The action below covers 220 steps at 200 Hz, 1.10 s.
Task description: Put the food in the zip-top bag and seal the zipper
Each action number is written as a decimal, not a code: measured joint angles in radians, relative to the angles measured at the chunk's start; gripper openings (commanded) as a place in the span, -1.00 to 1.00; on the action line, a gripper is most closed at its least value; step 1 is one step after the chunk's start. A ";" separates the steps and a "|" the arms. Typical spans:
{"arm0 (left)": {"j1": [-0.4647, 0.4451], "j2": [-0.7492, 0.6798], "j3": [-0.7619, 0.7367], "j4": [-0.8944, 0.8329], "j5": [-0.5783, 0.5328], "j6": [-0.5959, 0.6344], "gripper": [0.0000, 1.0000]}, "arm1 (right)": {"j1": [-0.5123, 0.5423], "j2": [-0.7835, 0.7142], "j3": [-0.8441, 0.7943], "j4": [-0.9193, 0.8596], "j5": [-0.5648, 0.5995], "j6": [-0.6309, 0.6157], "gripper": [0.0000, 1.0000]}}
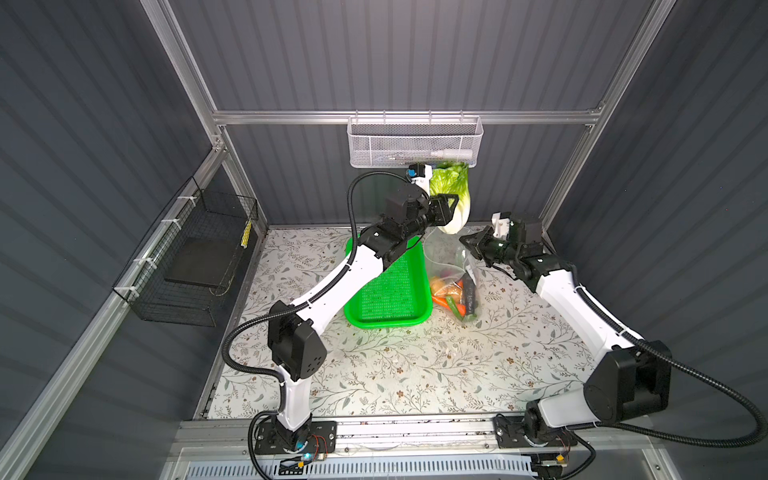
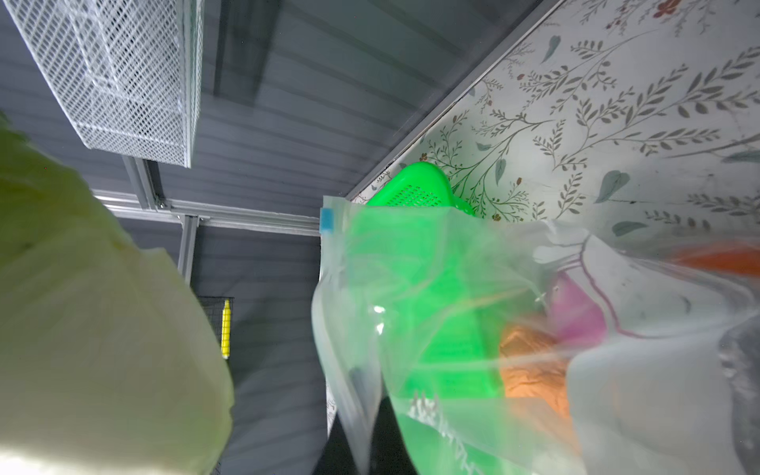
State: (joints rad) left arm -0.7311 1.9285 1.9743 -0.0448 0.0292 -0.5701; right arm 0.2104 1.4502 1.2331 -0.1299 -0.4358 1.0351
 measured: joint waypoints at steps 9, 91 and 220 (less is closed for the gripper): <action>-0.004 0.001 -0.014 0.014 -0.013 -0.001 -0.04 | 0.000 -0.005 -0.012 0.014 0.008 0.029 -1.00; -0.056 0.000 -0.214 0.097 -0.158 -0.008 -0.05 | 0.000 -0.049 -0.035 0.032 0.111 0.111 -1.00; -0.121 0.013 -0.246 0.141 -0.271 -0.014 -0.06 | 0.000 -0.033 -0.035 0.051 0.077 0.117 -1.00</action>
State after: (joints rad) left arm -0.8520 1.9419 1.7283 0.0963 -0.2417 -0.5838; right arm 0.2104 1.4170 1.1976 -0.0788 -0.3592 1.1522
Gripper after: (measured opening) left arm 0.472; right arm 0.043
